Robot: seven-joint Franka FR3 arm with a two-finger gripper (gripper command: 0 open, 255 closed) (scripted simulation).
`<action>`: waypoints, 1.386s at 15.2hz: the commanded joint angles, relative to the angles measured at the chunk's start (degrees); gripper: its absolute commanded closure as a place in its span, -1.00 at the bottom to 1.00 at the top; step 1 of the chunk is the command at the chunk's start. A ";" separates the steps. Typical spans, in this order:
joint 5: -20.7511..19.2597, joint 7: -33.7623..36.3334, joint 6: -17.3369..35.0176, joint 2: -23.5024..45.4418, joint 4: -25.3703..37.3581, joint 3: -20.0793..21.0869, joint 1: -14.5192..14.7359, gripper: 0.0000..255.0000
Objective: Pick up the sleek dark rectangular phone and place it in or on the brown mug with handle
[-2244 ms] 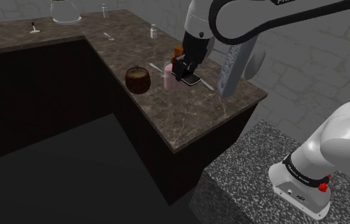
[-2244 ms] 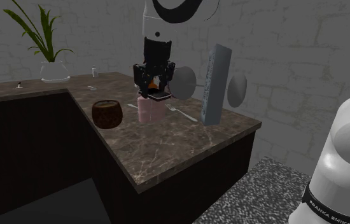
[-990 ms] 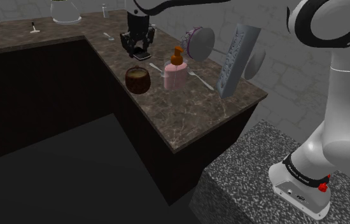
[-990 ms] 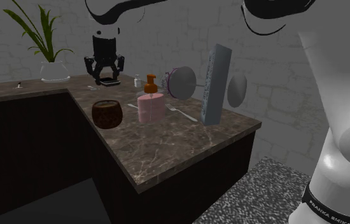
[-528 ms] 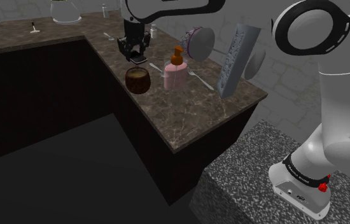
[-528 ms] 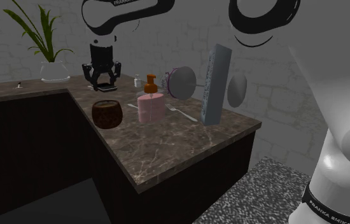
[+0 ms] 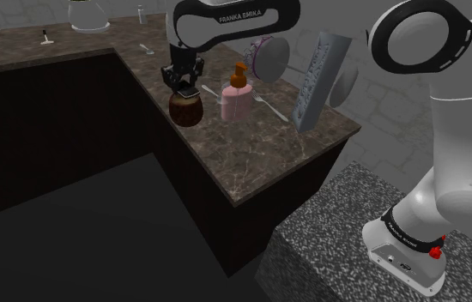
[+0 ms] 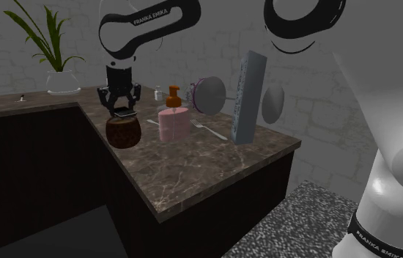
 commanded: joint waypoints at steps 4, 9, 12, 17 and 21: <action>-0.12 0.12 0.86 0.25 -0.58 -0.07 -0.04 1.00; -0.12 0.12 0.86 0.25 -0.59 -0.07 -0.04 -1.00; -0.12 0.13 0.86 0.25 -0.59 -0.07 -0.04 -1.00; 0.66 -0.36 -3.22 -2.15 1.18 0.46 -0.04 -1.00; 0.85 -0.49 -4.36 -2.68 1.83 0.57 -0.01 -1.00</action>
